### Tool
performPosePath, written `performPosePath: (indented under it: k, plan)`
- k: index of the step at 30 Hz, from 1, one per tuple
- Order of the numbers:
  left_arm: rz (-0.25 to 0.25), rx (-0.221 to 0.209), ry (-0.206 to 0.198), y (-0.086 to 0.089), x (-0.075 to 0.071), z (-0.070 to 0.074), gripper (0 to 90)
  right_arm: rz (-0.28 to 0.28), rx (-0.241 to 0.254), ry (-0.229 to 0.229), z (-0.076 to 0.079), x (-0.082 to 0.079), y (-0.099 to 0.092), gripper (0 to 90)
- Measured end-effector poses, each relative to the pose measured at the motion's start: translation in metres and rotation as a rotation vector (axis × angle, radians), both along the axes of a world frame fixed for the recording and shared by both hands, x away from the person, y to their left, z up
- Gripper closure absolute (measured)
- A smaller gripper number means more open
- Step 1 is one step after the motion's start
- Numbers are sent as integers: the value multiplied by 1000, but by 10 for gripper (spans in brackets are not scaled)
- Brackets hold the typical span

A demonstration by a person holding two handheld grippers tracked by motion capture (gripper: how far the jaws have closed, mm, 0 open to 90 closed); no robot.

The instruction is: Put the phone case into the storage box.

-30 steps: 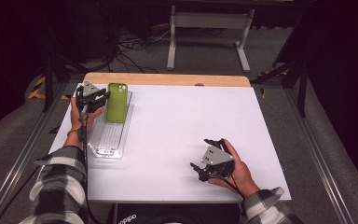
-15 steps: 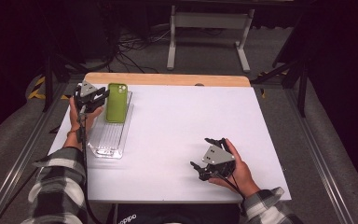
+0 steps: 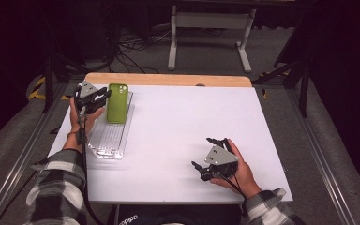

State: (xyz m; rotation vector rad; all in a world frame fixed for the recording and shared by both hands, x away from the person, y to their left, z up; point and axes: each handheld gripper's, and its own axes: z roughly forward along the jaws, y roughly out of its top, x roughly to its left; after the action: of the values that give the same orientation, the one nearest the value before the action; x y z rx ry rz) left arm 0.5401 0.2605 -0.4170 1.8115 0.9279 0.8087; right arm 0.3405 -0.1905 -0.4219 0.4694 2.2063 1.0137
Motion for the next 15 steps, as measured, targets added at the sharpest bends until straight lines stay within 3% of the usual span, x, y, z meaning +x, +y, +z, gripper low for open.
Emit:
performPosePath:
  k: [7, 13, 15]
  plan:
    - [-11, 0, -11, -2, -4, 4, 722, -4, 19, 0, 2, 0, -2, 102]
    - [-21, -31, -21, -4, -9, 7, 709, -5, 21, -14, 3, -1, -2, 109]
    - [-24, -29, -32, -4, -11, 10, 704, -10, 47, -19, 5, -1, -4, 110]
